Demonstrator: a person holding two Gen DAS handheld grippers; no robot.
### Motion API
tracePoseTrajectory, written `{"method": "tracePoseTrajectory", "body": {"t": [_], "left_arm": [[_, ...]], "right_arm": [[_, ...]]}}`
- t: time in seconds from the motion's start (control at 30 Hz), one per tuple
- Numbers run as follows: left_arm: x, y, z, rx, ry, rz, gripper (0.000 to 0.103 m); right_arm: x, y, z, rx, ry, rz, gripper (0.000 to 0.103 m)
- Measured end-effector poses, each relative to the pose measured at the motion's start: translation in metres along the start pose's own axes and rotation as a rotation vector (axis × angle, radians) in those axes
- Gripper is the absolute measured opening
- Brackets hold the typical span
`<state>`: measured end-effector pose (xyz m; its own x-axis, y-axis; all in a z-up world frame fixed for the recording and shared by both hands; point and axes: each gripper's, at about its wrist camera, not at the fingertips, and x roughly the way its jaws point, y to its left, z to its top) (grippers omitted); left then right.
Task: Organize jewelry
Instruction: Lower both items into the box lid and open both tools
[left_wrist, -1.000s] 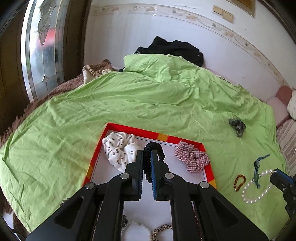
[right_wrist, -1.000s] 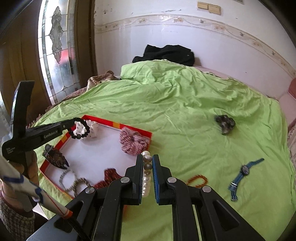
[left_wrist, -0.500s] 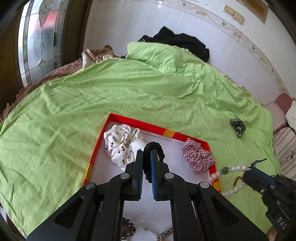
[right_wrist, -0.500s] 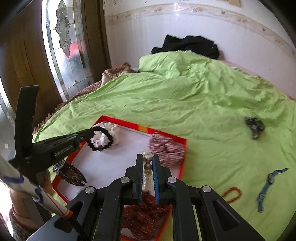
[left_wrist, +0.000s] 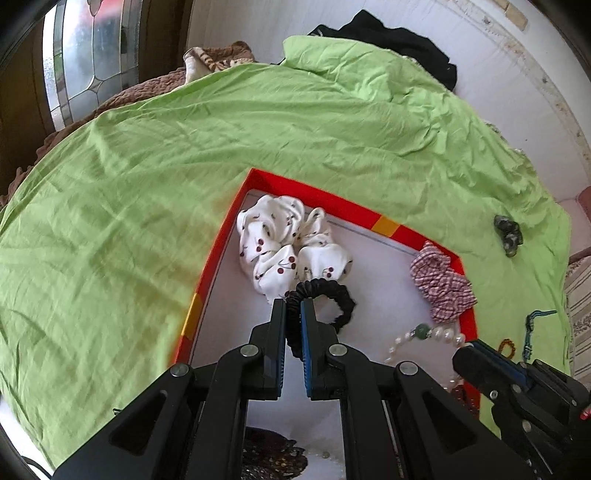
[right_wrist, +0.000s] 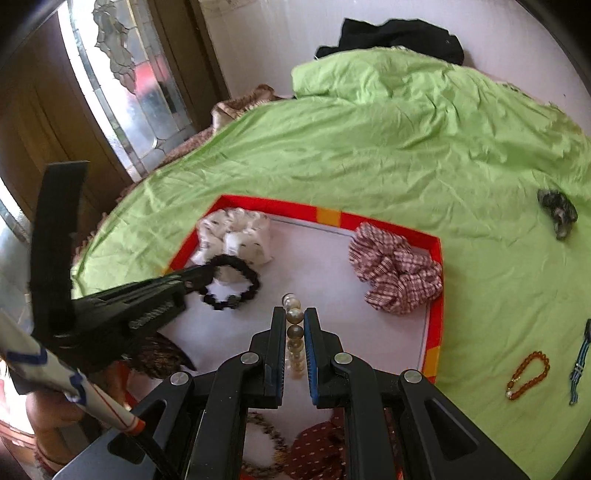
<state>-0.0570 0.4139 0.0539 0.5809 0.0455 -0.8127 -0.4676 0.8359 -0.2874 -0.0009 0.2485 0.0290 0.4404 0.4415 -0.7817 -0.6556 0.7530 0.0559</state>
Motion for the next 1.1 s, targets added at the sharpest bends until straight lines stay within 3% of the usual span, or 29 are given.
{"method": "tracePoseTrajectory", "body": {"t": [0.33, 0.77, 1.1], "left_arm": [[0.013, -0.002, -0.002, 0.008, 0.04, 0.056, 0.007], [0.017, -0.005, -0.005, 0.03, 0.049, 0.072, 0.007], [0.015, -0.005, -0.003, 0.015, 0.015, 0.081, 0.008]], "right_arm": [[0.027, -0.017, 0.005, -0.002, 0.039, -0.064, 0.011], [0.062, -0.026, 0.033, 0.067, 0.045, -0.045, 0.011], [0.069, -0.031, 0.026, 0.083, 0.064, -0.048, 0.012]]}}
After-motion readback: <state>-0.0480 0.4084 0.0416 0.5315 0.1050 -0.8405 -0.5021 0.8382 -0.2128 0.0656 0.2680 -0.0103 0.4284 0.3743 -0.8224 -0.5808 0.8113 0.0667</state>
